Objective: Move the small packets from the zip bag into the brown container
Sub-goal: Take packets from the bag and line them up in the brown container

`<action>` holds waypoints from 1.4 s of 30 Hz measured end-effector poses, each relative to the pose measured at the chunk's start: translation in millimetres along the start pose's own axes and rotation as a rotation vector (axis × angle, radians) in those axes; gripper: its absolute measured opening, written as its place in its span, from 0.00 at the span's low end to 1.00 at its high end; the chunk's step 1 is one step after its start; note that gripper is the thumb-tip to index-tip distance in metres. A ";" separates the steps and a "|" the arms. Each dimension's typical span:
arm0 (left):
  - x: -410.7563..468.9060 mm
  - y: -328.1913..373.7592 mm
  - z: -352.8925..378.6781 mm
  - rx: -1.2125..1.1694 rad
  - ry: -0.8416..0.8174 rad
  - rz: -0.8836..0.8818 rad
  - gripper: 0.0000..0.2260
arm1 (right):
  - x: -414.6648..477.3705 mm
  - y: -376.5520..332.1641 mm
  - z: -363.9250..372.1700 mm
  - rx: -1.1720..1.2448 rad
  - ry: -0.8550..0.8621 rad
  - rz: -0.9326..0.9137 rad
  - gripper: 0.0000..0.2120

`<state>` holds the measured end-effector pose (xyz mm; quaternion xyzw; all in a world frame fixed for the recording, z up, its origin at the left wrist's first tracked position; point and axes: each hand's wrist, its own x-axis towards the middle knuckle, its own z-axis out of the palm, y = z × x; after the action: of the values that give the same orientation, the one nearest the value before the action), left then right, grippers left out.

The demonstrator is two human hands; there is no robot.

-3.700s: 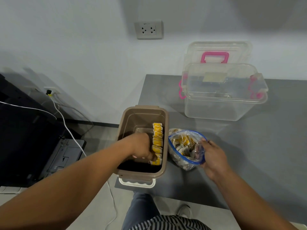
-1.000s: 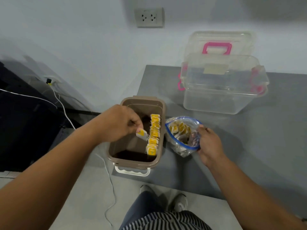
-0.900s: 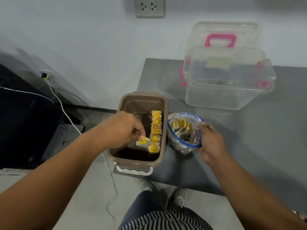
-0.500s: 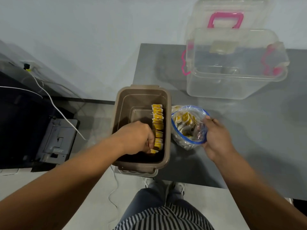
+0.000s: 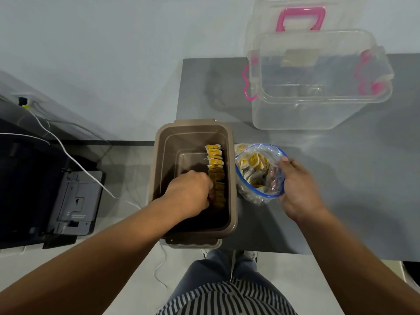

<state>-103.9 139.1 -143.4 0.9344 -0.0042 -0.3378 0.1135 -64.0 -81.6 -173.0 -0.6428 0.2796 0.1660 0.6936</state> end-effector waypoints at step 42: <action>60.4 128.0 -55.1 0.490 0.187 0.204 0.17 | 24.3 -23.5 -37.0 -0.363 -0.141 -0.079 0.16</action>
<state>-13.6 20.8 -112.9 0.9558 -0.1694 -0.2256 -0.0822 -37.4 -124.0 -169.4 -0.7545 0.1701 0.2309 0.5903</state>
